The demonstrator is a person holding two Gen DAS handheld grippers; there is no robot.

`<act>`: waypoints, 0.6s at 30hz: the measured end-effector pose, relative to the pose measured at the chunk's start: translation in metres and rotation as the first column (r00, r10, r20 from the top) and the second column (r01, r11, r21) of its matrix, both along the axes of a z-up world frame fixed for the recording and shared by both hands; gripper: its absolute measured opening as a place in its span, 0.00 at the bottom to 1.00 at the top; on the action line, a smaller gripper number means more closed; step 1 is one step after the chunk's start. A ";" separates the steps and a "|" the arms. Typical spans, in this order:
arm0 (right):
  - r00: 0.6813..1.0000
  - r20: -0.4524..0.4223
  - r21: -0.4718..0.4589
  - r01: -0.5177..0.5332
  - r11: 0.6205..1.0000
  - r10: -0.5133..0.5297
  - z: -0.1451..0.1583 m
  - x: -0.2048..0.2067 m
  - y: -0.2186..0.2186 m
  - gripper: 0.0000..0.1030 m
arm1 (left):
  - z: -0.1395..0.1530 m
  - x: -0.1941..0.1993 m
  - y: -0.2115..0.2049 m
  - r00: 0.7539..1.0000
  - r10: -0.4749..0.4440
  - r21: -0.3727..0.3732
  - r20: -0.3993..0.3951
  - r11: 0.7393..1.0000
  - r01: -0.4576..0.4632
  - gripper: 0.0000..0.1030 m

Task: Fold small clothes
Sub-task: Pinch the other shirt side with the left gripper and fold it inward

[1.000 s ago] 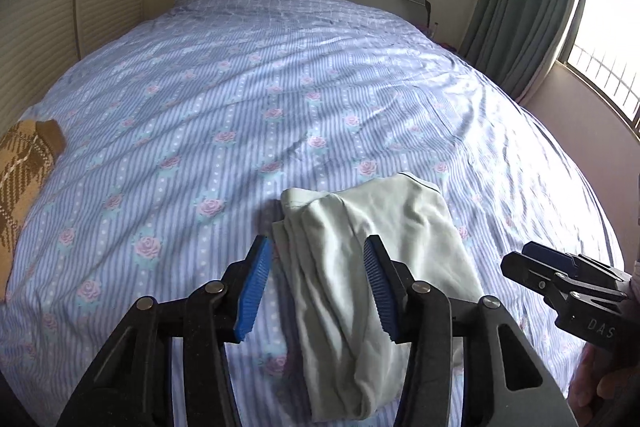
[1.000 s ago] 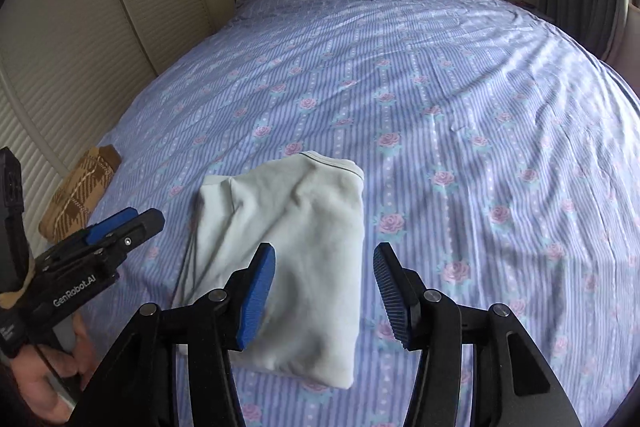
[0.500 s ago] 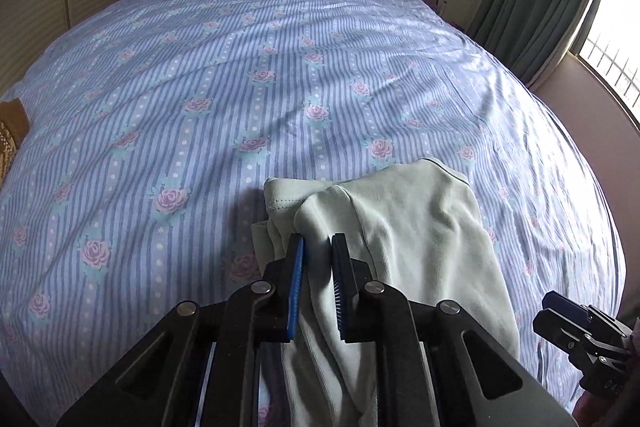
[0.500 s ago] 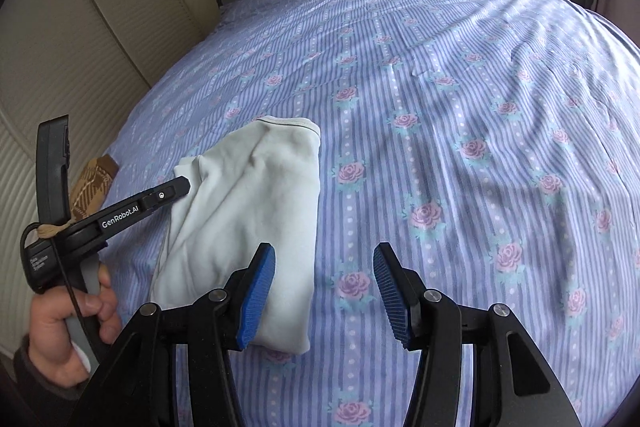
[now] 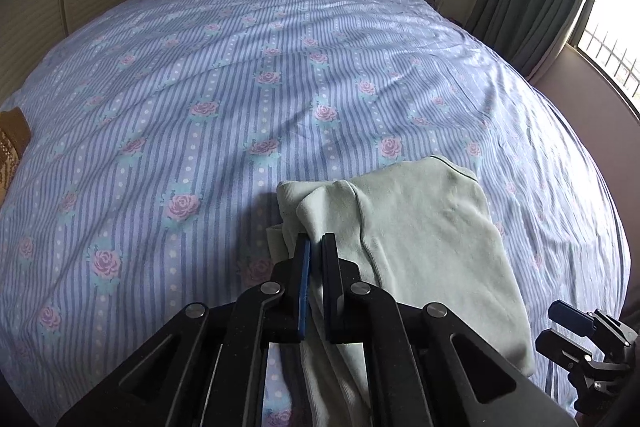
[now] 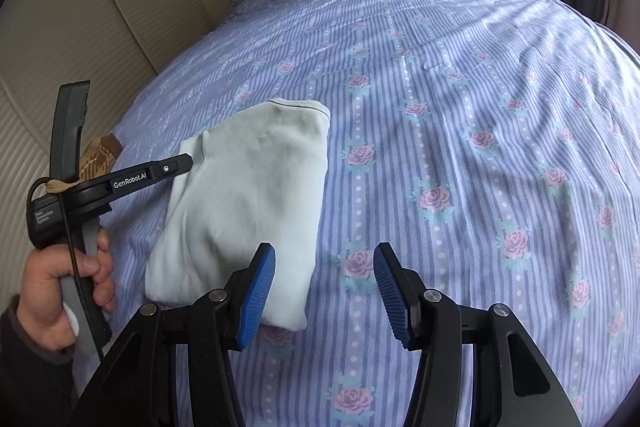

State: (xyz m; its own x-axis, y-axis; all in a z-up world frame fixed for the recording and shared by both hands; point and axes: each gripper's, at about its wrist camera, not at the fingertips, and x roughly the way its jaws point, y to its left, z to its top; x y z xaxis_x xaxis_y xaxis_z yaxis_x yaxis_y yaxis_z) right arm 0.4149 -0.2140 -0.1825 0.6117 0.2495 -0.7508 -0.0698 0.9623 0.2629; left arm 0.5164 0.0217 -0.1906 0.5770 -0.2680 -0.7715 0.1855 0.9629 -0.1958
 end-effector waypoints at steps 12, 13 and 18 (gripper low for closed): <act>1.000 0.007 -0.031 -0.029 0.999 0.029 0.003 -0.024 0.006 0.51 | -0.012 -0.050 -0.001 0.998 -0.001 -0.061 -0.060 0.998 -0.003 0.29; 1.000 0.004 -0.029 -0.026 0.999 0.026 0.002 -0.026 0.005 0.51 | -0.013 -0.050 0.000 0.998 0.003 -0.069 -0.056 0.998 -0.007 0.27; 1.000 -0.009 -0.037 -0.016 0.999 0.016 -0.002 -0.032 0.002 0.51 | -0.012 -0.042 0.001 0.999 0.005 -0.058 -0.048 0.998 -0.008 0.11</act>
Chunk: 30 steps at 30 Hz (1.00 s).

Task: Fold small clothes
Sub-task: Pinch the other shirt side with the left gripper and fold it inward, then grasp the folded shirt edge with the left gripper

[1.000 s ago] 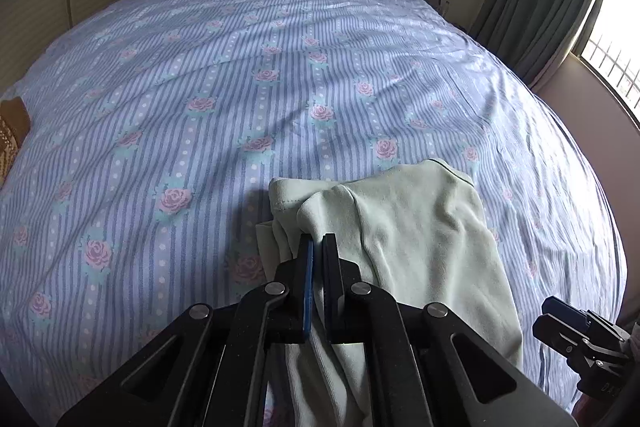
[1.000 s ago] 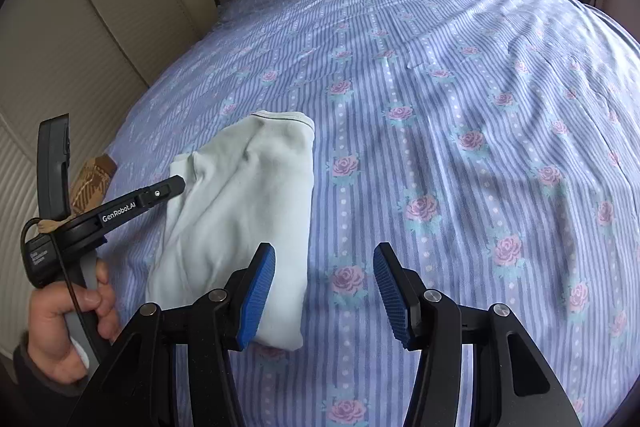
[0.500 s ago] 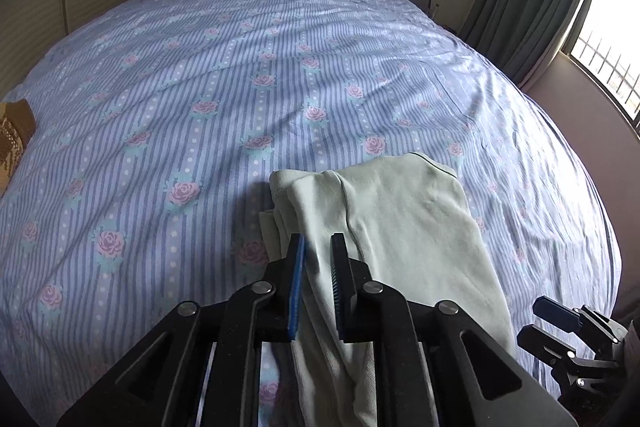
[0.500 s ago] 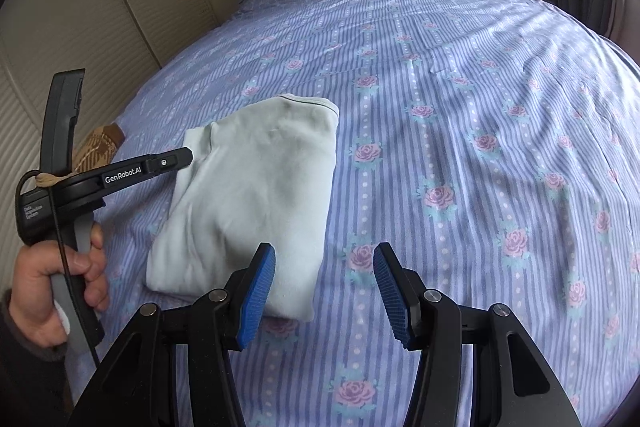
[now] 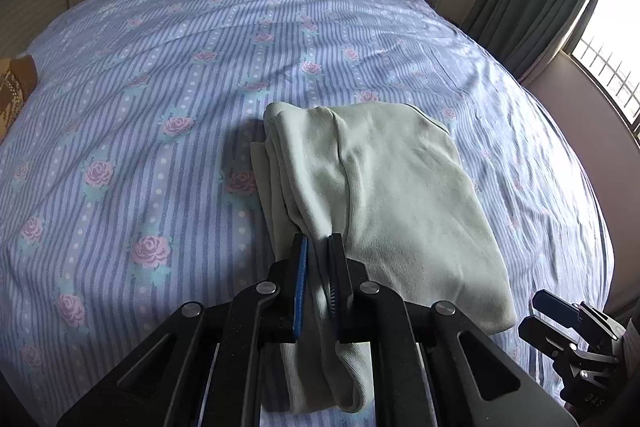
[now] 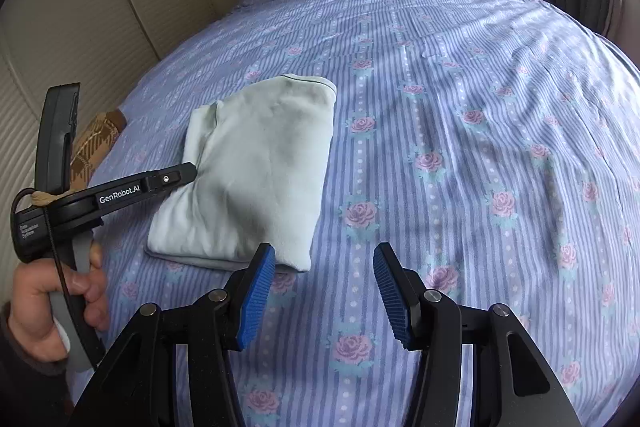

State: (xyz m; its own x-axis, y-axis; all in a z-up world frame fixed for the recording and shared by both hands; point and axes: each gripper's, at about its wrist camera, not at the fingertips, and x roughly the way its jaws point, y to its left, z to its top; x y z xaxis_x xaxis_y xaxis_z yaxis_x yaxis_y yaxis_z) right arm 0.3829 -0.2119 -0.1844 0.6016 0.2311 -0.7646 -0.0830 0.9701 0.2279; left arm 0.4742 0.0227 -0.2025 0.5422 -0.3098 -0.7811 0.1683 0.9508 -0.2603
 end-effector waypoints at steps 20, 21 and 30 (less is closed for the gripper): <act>1.000 0.018 0.019 -0.007 1.000 0.006 0.000 0.001 0.005 0.51 | 0.010 -0.046 0.004 0.999 0.036 0.040 0.035 0.998 -0.037 0.55; 1.000 0.018 0.017 -0.006 1.000 0.006 0.000 0.001 0.006 0.51 | 0.005 -0.048 0.005 0.999 0.038 0.048 0.022 0.998 -0.039 0.55; 0.999 -0.045 -0.051 0.002 0.999 -0.004 -0.026 0.006 0.006 0.51 | -0.014 -0.058 0.011 0.997 0.069 0.066 0.020 0.995 -0.070 0.55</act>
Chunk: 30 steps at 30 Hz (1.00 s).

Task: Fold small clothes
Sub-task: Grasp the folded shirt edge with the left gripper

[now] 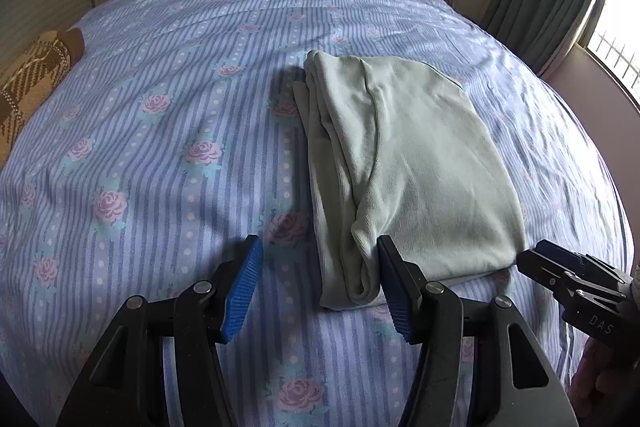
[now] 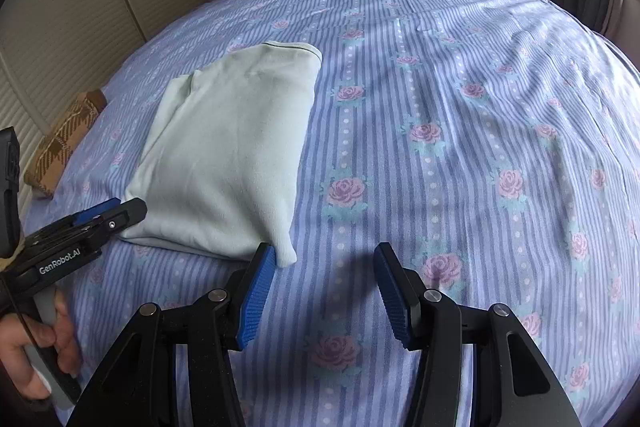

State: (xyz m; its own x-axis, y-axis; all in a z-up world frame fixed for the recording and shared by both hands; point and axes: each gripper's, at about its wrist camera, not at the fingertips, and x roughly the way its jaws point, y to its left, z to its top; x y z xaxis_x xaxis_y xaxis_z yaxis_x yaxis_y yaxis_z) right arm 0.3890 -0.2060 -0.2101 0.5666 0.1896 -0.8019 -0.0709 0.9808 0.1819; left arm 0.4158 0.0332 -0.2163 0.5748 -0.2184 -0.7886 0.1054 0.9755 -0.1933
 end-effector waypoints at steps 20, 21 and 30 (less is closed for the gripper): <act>0.986 -0.038 0.369 -0.136 0.919 0.161 0.011 0.104 -0.035 0.57 | -0.012 -0.008 -0.009 0.990 0.133 -0.196 -0.035 0.971 -0.138 0.63; 0.984 -0.047 0.383 -0.141 0.913 0.171 0.008 0.112 -0.035 0.57 | -0.013 -0.007 -0.011 0.991 0.131 -0.184 -0.032 0.974 -0.135 0.63; 0.966 -0.090 0.426 -0.181 0.886 0.241 -0.012 0.160 -0.016 0.58 | -0.018 0.004 -0.014 0.989 0.148 -0.191 -0.018 0.970 -0.148 0.63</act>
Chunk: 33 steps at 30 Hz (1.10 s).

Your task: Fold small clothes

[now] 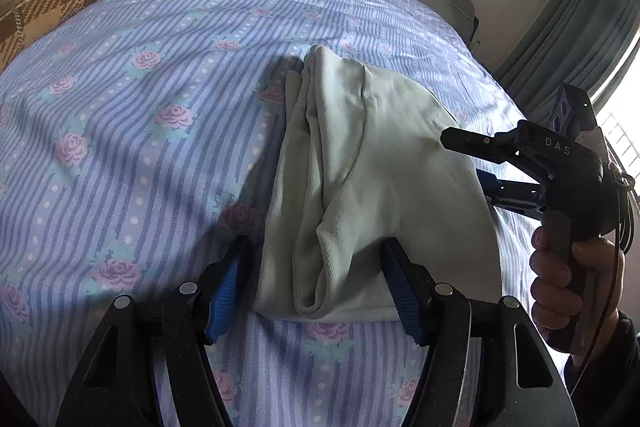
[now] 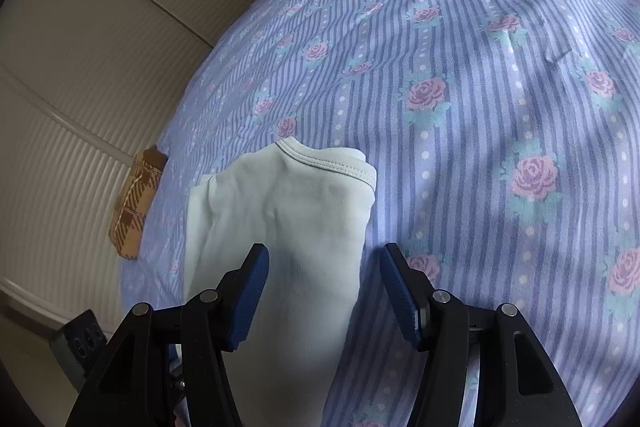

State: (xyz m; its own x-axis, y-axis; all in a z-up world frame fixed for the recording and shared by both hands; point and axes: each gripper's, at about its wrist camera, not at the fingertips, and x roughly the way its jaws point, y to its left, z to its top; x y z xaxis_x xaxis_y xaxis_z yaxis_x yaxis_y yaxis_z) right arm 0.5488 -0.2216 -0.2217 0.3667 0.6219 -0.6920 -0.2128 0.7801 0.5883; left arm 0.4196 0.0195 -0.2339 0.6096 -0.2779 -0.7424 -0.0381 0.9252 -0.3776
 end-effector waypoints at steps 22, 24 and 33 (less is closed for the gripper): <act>1.000 -0.008 0.034 -0.026 0.999 0.027 -0.005 0.010 0.031 0.15 | 0.011 -0.007 -0.007 0.999 -0.049 0.009 0.007 0.999 0.049 0.14; 1.000 0.002 0.039 -0.010 0.999 0.010 0.001 0.007 0.022 0.15 | 0.018 -0.008 -0.004 0.998 -0.057 0.005 0.014 0.998 0.057 0.14; 0.998 0.054 0.041 0.016 0.999 -0.019 0.048 -0.010 0.045 0.14 | 0.063 -0.018 0.033 0.995 -0.068 -0.018 0.068 0.997 0.070 0.14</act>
State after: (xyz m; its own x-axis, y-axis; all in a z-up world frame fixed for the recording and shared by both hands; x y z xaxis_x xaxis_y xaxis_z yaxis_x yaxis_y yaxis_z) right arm 0.5390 -0.1771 -0.1734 0.4143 0.6418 -0.6453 -0.2318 0.7601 0.6071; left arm 0.4013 0.0527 -0.1707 0.6366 -0.3360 -0.6942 0.0516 0.9167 -0.3963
